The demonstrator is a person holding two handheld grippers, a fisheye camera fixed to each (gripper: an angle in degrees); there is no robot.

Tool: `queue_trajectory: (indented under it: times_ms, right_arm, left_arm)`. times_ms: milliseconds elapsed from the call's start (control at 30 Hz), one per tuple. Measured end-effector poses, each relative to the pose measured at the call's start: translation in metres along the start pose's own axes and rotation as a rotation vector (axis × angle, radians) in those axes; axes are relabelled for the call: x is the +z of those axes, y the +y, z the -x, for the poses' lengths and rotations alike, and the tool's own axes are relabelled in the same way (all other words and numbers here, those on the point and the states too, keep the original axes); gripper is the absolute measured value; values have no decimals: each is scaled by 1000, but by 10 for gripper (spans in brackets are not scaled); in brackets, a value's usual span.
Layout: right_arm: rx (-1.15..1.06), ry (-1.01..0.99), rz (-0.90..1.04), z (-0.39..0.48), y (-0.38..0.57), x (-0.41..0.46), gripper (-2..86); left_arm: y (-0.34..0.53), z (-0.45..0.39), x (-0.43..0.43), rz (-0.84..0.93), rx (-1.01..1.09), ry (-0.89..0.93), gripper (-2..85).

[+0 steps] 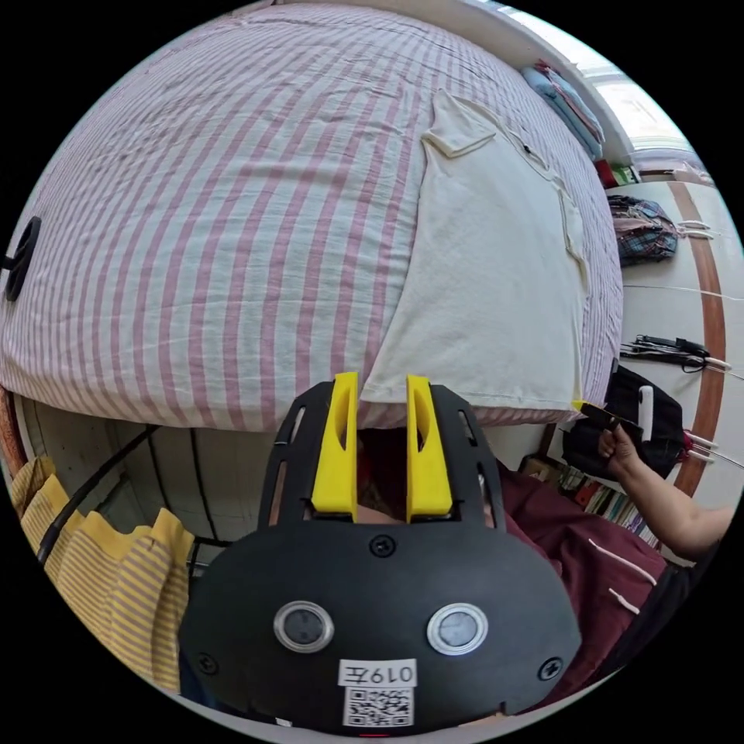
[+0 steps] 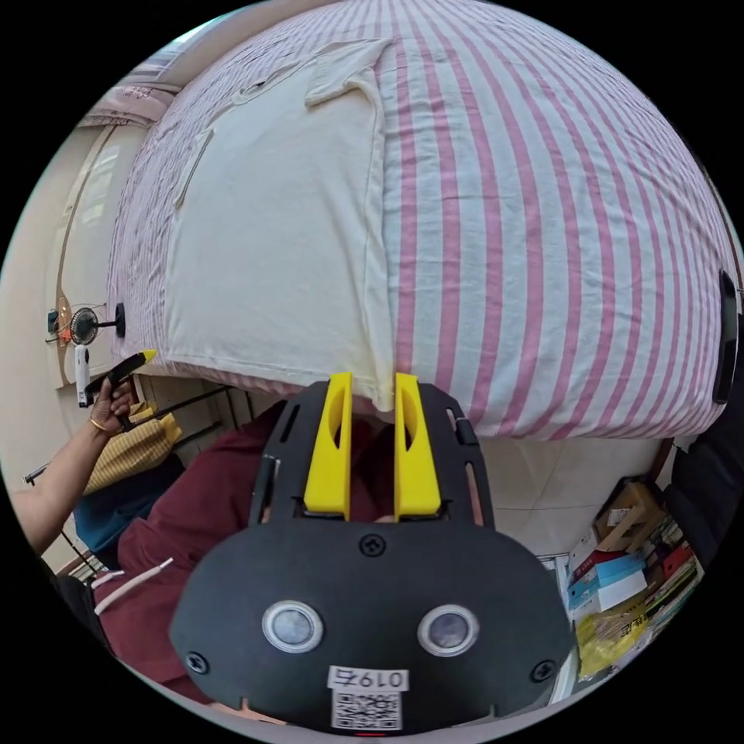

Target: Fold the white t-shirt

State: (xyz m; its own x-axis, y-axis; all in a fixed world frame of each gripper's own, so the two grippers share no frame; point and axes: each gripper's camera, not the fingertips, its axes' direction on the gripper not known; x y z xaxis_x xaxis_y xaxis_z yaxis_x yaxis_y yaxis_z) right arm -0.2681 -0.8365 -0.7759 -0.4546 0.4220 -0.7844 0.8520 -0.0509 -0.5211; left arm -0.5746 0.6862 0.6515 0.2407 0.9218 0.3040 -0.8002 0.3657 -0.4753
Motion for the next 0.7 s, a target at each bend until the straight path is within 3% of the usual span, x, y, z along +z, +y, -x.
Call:
queue_trajectory:
  times_ms: [100,300,467,700]
  right_arm:
    - [-18,-34,18,-19,-2,10,78]
    - [-92,-68,66,-48,-9,32,76]
    - [-131,-132,95,-73,-15,48,70]
    - [-153,-215,126,-103,-24,77,72]
  left_arm:
    - [-10,28,12,21,42,56,79]
    - [-32,75,42,106,150,-25,63]
    - [-52,111,74,222,243,88,58]
    - [-72,151,105,253,224,216,70]
